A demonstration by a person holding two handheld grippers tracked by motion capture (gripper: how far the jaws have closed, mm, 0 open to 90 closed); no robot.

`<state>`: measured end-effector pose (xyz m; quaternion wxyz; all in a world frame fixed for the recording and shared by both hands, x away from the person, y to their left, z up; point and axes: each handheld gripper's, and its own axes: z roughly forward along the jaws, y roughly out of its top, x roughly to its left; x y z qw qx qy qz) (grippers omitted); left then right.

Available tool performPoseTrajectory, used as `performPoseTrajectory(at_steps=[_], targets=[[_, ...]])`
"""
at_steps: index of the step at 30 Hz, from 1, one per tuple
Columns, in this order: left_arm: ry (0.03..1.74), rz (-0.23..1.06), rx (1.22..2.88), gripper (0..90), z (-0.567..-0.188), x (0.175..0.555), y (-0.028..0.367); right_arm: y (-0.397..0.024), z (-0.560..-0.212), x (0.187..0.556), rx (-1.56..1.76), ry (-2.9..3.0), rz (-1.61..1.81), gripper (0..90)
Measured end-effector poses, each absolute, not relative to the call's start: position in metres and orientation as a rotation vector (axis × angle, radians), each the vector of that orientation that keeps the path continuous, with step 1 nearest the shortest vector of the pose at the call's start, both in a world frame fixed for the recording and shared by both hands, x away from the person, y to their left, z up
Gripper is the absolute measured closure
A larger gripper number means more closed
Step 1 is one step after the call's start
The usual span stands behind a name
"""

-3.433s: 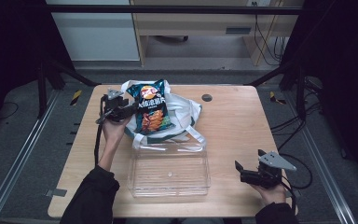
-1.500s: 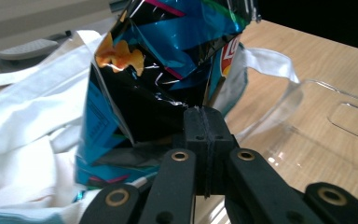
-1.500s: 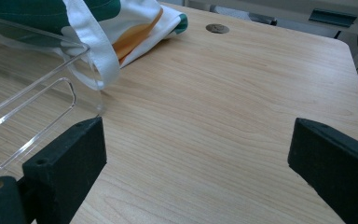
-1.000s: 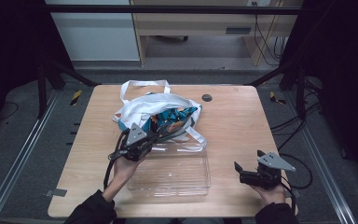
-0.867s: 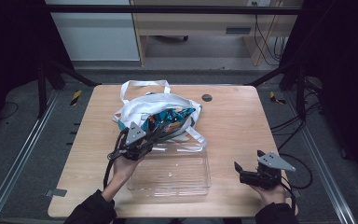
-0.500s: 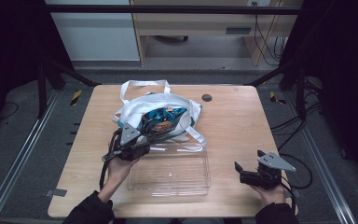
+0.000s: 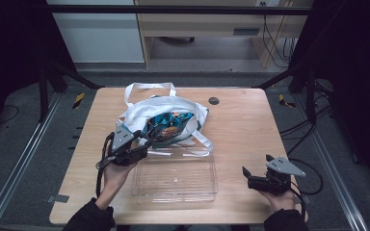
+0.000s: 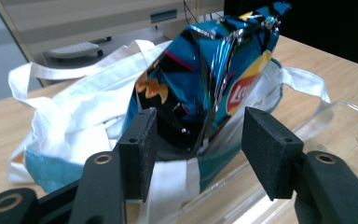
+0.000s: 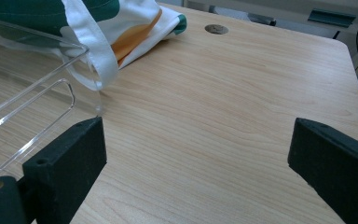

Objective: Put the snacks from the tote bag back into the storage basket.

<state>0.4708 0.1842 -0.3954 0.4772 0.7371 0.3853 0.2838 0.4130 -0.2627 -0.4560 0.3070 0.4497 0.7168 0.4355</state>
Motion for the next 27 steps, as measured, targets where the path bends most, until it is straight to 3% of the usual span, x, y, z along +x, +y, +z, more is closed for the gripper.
performPoseTrajectory(at_steps=[11, 14, 15, 16, 17, 23, 27], targets=[[0.959, 0.693, 1.786, 47.5, -0.39, 0.491, 0.169, -0.263, -0.456, 0.413, 1.191, 1.896, 1.154, 4.6], [0.957, 0.682, 1.779, 54.3, -0.391, 0.496, 0.167, -0.263, -0.456, 0.413, 1.19, 1.894, 1.154, 4.5], [0.956, 0.672, 1.777, 62.3, -0.391, 0.497, 0.166, -0.263, -0.456, 0.413, 1.191, 1.895, 1.155, 4.5], [0.958, 0.667, 1.775, 62.3, -0.392, 0.498, 0.166, -0.263, -0.456, 0.413, 1.191, 1.895, 1.155, 4.5], [0.955, 0.655, 1.778, 71.6, -0.392, 0.499, 0.166, -0.263, -0.456, 0.413, 1.188, 1.895, 1.155, 4.5], [0.967, 0.653, 1.768, 86.6, -0.393, 0.501, 0.168, -0.262, -0.456, 0.413, 1.187, 1.896, 1.155, 4.5], [0.976, 0.636, 1.739, 88.4, -0.393, 0.502, 0.171, -0.262, -0.456, 0.413, 1.186, 1.897, 1.153, 4.5]])
